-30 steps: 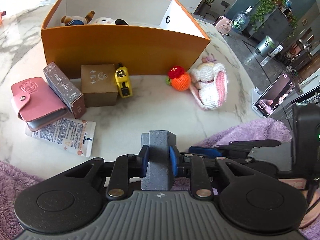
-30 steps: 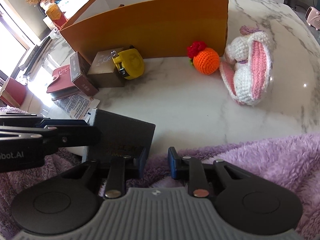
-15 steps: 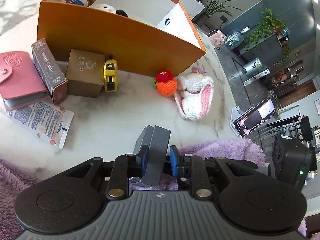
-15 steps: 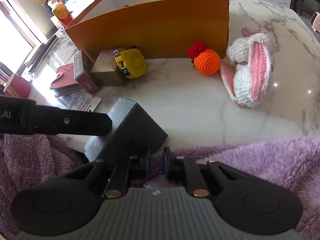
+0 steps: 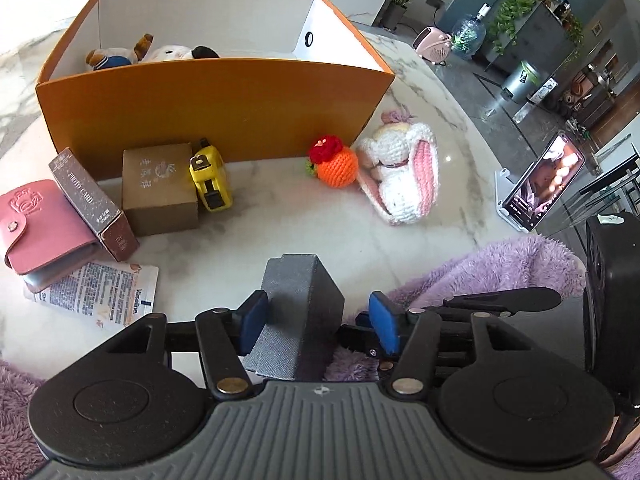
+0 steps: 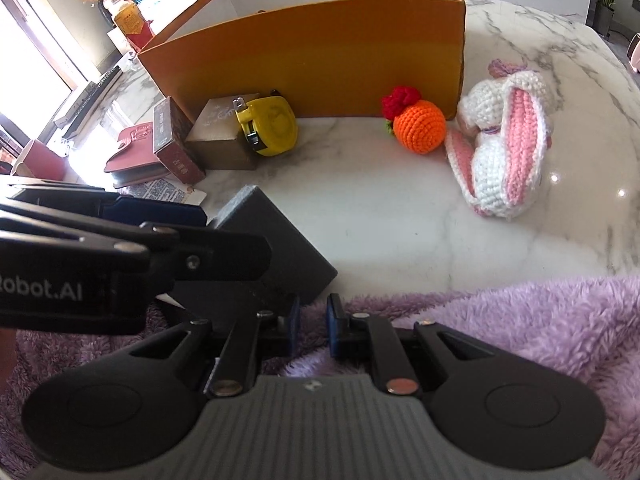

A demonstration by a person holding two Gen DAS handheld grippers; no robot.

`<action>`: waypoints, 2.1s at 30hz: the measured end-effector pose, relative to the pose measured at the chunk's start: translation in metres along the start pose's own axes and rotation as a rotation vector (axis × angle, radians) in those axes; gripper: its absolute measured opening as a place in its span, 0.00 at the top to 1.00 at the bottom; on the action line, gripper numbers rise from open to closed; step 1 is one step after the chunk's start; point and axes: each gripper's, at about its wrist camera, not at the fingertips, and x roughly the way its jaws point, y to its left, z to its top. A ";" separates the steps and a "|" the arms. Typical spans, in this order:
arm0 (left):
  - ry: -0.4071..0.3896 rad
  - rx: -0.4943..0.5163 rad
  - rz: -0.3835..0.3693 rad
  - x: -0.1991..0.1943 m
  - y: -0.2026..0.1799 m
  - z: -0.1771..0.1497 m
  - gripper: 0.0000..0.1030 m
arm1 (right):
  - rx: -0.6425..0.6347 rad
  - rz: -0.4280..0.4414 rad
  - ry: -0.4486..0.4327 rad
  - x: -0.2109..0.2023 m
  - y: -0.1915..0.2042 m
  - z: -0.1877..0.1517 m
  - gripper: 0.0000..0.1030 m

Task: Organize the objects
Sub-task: 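Raise the gift box with the left gripper while the right moves toward the crochet bunny, then grasp the pink-and-white crochet bunny with the right gripper while the left holds the gift box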

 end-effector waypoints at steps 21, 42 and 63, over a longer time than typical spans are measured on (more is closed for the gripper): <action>0.045 -0.061 -0.124 -0.004 0.002 0.003 0.51 | -0.363 0.111 -0.027 -0.015 0.032 0.002 0.12; 0.115 0.195 -0.008 0.016 -0.016 0.004 0.37 | -0.360 0.092 -0.013 -0.002 0.025 -0.003 0.24; 0.045 0.137 0.114 0.009 0.007 0.022 0.61 | -0.235 -0.010 -0.027 -0.024 0.000 0.017 0.30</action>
